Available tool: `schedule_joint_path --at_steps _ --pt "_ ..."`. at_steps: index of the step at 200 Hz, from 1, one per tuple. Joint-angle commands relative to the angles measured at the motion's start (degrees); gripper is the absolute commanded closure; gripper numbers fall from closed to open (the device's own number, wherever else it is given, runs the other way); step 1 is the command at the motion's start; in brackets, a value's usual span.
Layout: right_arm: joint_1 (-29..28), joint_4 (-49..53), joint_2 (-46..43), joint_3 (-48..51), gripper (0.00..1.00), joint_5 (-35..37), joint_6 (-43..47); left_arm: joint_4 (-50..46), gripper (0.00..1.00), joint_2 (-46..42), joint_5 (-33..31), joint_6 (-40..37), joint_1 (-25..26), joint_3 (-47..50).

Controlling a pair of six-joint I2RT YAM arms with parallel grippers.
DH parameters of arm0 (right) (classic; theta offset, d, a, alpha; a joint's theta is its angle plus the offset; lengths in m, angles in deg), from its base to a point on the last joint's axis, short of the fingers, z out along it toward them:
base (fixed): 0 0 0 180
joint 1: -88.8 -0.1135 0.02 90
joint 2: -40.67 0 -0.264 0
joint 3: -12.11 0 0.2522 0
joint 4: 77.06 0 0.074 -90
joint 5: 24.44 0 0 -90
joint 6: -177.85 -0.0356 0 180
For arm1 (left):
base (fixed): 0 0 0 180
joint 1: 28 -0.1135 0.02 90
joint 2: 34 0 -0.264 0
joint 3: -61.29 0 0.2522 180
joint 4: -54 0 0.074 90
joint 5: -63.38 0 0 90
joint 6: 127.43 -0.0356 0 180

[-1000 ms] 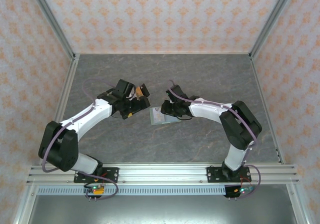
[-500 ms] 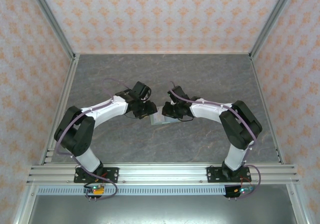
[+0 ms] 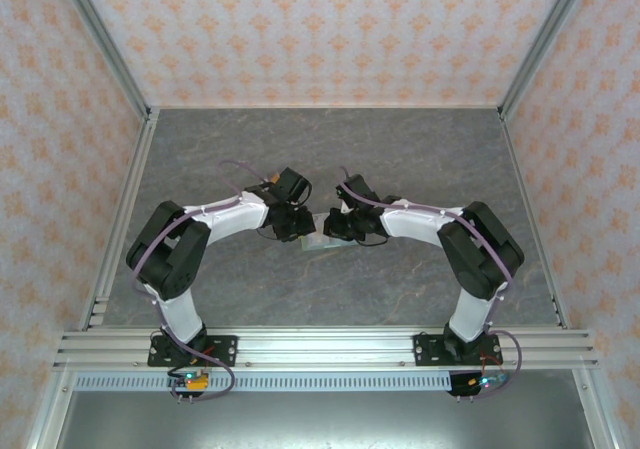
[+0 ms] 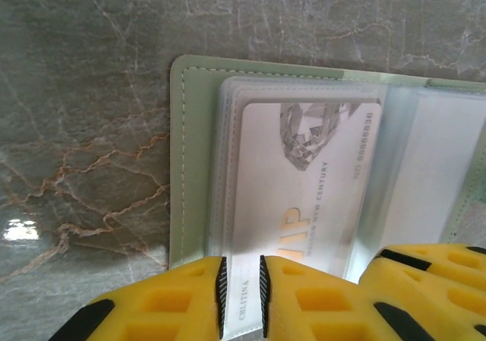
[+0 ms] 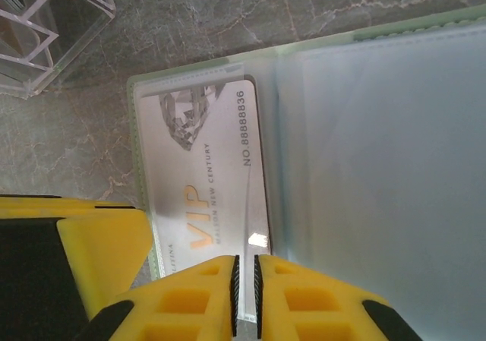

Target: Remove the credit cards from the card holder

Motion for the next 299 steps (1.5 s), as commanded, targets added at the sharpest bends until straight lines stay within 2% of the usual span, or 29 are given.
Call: schedule_joint_path --at_steps 1,26,109,162,258,299 --pt "0.4 1.0 1.6 0.0 0.83 1.1 1.1 0.2 0.79 1.2 -2.2 0.6 0.3 -1.2" --pt "0.4 1.6 2.1 0.0 0.79 2.2 1.2 0.1 0.8 1.8 -2.7 0.6 0.3 -0.8" --pt "0.4 -2.4 3.2 0.5 0.8 -3.1 1.8 0.8 0.86 3.4 -2.8 0.9 0.2 0.9" --pt "0.4 -3.0 4.0 0.3 0.8 -3.7 1.9 1.2 0.86 4.0 -2.7 0.9 0.3 1.5" --pt "2.6 -13.4 0.6 3.3 0.85 -15.2 -0.1 3.4 0.84 4.2 -0.2 1.0 0.3 2.7" --pt "2.7 -15.3 -0.1 4.1 0.83 -16.4 -0.6 4.4 0.84 4.1 1.1 1.5 0.3 2.7"
